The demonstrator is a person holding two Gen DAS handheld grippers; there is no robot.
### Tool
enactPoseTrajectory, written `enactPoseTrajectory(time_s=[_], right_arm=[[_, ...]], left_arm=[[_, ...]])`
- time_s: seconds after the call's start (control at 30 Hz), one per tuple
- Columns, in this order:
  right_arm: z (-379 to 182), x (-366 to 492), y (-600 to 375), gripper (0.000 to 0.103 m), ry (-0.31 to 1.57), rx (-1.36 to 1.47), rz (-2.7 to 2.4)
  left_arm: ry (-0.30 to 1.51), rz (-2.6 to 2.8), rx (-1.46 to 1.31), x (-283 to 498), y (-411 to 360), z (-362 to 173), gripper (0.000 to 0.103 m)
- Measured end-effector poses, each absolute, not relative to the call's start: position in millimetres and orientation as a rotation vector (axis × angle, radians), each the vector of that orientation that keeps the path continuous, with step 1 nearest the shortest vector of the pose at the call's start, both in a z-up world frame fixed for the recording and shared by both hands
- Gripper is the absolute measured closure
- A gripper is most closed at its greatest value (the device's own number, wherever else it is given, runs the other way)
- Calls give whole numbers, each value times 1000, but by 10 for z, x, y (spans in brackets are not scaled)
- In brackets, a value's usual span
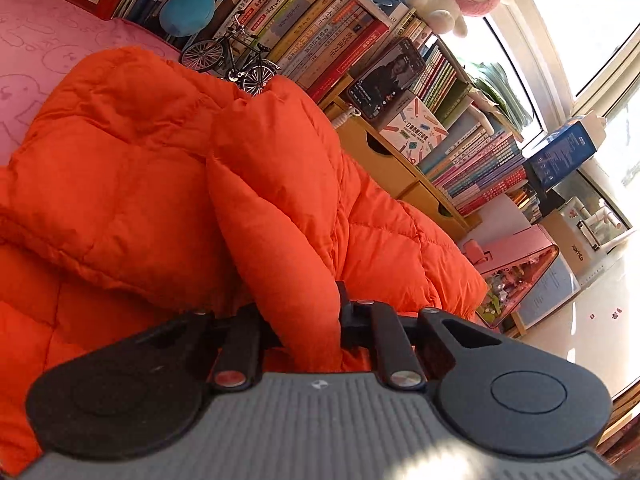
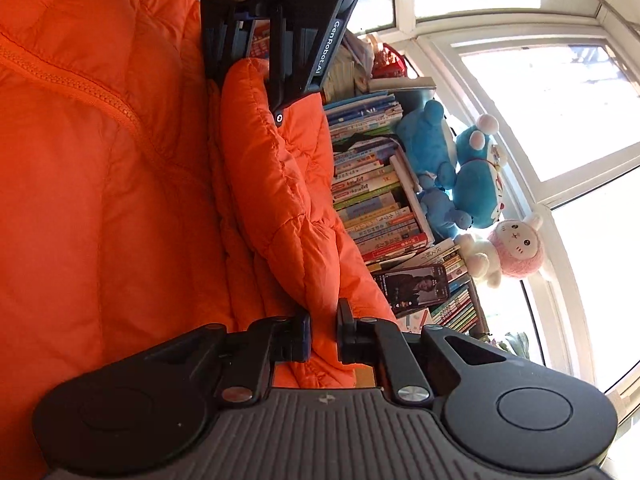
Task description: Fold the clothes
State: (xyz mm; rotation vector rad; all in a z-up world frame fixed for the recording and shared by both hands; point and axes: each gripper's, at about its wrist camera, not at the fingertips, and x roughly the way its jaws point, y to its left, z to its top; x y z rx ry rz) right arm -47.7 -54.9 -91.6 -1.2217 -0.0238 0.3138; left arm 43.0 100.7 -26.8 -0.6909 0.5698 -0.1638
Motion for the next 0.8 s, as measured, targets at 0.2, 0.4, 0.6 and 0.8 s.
enactPoseTrajectory(time_s=[0.2, 0.4, 0.6, 0.8], right_arm=[[-751, -640, -657, 82, 140, -1030, 243], [-343, -715, -654, 53, 203, -586, 136], [-62, -343, -219, 23, 91, -372, 149], [-218, 439, -50, 23, 247, -266, 175]], left_arm=[[564, -143, -627, 295, 904, -436, 86], [537, -144, -575, 288, 825, -493, 79], [507, -163, -497, 273, 704, -518, 64], [506, -180, -490, 277, 687, -529, 57]])
